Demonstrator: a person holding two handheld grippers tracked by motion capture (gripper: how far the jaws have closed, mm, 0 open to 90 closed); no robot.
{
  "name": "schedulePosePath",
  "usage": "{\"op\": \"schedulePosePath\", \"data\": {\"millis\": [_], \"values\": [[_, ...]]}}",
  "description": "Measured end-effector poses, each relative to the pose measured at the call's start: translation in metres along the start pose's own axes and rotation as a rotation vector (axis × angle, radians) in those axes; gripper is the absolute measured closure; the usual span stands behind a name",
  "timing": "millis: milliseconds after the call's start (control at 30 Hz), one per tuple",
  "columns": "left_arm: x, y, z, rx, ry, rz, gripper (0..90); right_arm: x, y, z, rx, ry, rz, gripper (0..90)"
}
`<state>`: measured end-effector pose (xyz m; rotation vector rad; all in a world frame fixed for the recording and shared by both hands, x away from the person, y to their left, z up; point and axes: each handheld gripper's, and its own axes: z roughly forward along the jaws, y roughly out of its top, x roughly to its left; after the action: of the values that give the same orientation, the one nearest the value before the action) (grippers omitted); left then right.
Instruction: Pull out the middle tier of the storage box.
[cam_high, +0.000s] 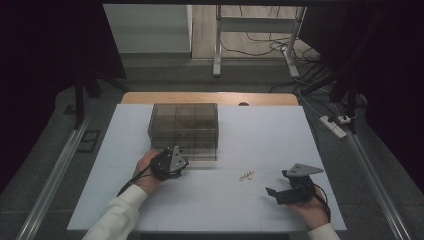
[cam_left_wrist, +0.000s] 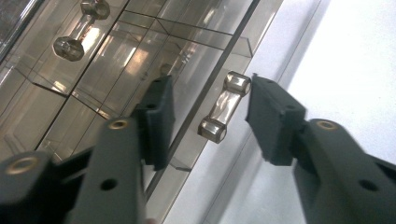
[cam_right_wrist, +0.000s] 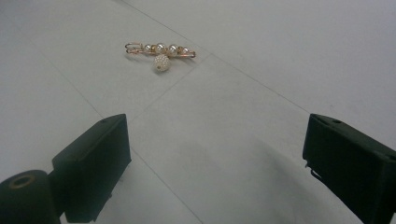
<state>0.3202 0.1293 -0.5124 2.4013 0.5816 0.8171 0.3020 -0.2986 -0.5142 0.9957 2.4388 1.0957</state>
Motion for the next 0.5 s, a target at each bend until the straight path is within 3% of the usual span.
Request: {"op": "schedulePosePath", "data": {"millis": [133,500], "values": [[0.0012,0.0004,-0.0007,-0.013,0.000,-0.025,39.0,0.0001,0.0000,0.0002,0.001,0.001,-0.002,7.4],[0.0062,-0.0017,-0.0097,-0.055,-0.006,-0.107,30.3,0.0001,-0.0001,-0.0001,0.002,0.000,0.001,7.4]]}}
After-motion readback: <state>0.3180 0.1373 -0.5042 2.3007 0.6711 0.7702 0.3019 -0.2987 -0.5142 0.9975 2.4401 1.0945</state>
